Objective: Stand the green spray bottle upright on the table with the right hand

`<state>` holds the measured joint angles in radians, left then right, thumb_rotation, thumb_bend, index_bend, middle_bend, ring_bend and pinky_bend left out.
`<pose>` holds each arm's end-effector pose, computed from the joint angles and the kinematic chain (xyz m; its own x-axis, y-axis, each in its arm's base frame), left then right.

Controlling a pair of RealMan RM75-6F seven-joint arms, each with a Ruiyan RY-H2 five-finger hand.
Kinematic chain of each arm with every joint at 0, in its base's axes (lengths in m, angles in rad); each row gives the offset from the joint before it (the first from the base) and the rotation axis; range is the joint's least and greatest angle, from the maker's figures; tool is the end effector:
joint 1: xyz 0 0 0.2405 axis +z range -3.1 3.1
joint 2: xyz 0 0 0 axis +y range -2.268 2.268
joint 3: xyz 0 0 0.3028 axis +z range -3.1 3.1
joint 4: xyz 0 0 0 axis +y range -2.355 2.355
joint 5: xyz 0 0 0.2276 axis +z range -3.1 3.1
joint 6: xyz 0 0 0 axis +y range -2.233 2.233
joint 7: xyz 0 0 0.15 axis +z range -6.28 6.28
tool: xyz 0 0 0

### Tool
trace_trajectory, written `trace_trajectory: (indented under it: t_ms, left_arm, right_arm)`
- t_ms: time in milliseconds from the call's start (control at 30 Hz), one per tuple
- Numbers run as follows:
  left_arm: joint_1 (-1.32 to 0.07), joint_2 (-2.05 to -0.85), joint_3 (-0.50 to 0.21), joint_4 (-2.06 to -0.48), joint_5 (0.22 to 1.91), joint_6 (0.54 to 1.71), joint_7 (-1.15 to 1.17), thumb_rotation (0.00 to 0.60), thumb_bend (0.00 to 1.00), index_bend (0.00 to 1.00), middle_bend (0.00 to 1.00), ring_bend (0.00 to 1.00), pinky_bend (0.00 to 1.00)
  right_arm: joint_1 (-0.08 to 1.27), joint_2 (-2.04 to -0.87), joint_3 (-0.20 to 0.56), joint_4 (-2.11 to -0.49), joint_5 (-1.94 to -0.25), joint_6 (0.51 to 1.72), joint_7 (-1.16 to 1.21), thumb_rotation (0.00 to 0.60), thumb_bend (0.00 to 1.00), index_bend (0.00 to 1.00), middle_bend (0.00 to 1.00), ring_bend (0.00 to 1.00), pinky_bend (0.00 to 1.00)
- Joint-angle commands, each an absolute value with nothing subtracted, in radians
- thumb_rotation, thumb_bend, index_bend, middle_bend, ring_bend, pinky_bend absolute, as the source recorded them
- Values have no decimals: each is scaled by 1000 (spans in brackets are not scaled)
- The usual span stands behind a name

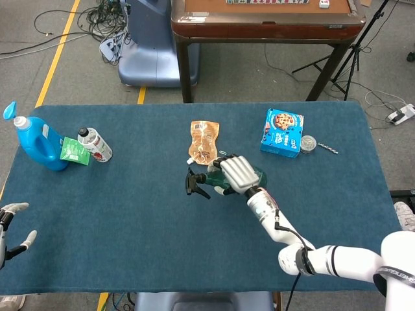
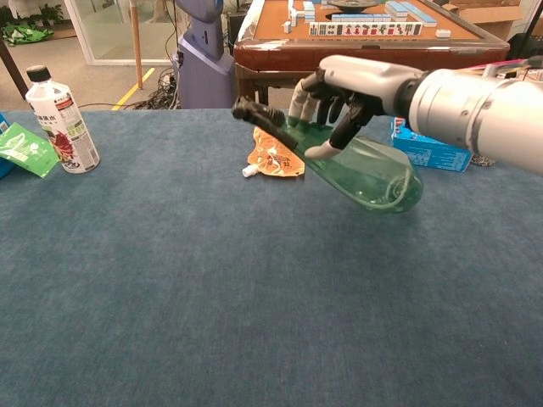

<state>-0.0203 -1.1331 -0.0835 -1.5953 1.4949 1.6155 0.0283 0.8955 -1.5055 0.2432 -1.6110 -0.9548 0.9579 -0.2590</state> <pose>-0.3643 0.1748 0.1831 0.4243 -0.1342 0.8955 0.9055 0.0587 -0.4202 -0.1014 -0.4040 -0.0184 0.2555 -0.3128 0.9148 -0.9122 -0.3914 0.1209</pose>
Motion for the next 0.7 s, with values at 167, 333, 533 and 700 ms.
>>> trace_trajectory:
  t_ms: [167, 333, 533, 700]
  left_arm:
    - [-22, -1135, -85, -1599, 1503, 1621, 30, 600, 255, 296, 311, 296, 168]
    - [-21, -1134, -82, -1604, 1506, 1619, 33, 600, 255, 296, 311, 296, 168]
    - [-20, -1133, -79, -1604, 1507, 1617, 25, 600, 255, 296, 311, 296, 168]
    - [-22, -1132, -77, -1606, 1507, 1612, 26, 600, 255, 295, 311, 296, 168]
  right_arm:
    - [768, -1447, 304, -1662, -1125, 952, 182, 600, 377, 566, 475, 359, 324]
    - [729, -1465, 309, -1611, -1242, 958, 449, 600, 376, 566, 476, 359, 324]
    - [712, -1499, 284, -1516, -1325, 954, 653, 600, 376, 566, 476, 359, 324]
    - [708, -1546, 263, -1412, -1379, 968, 782, 600, 360, 566, 476, 359, 324]
